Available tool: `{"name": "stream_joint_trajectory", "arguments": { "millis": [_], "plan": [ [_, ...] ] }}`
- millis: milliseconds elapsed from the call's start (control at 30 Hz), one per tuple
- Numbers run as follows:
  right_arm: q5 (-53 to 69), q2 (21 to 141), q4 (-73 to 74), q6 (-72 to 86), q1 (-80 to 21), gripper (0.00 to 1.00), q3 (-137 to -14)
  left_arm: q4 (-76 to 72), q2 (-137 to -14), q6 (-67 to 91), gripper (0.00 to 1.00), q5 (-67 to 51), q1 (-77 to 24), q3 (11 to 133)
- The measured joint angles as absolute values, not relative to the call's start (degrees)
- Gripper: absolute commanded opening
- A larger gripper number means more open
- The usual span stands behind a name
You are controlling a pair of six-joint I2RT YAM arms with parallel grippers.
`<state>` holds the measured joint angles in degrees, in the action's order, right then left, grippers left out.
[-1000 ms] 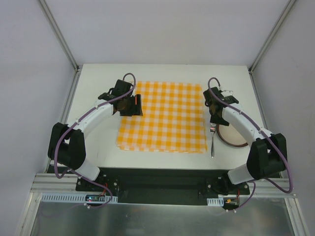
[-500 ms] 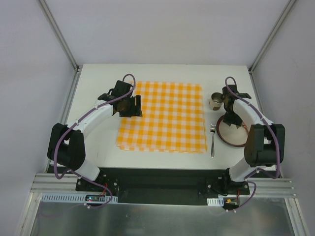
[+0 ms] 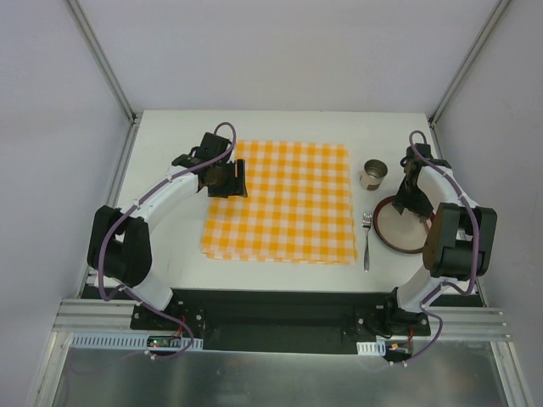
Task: Set the dinner table for one person
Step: Pick up the knife at the center of the board.
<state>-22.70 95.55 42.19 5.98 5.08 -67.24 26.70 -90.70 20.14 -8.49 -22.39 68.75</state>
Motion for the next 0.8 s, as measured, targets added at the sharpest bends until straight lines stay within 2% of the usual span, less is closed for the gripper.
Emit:
{"name": "stream_joint_trajectory", "arguments": {
  "millis": [800],
  "plan": [
    [-17.9, 100.9, 41.2, 5.3, 16.2, 0.66, -69.8, 32.2, -96.8, 20.1, 0.62, -8.9, -22.4, 78.4]
  ]
}}
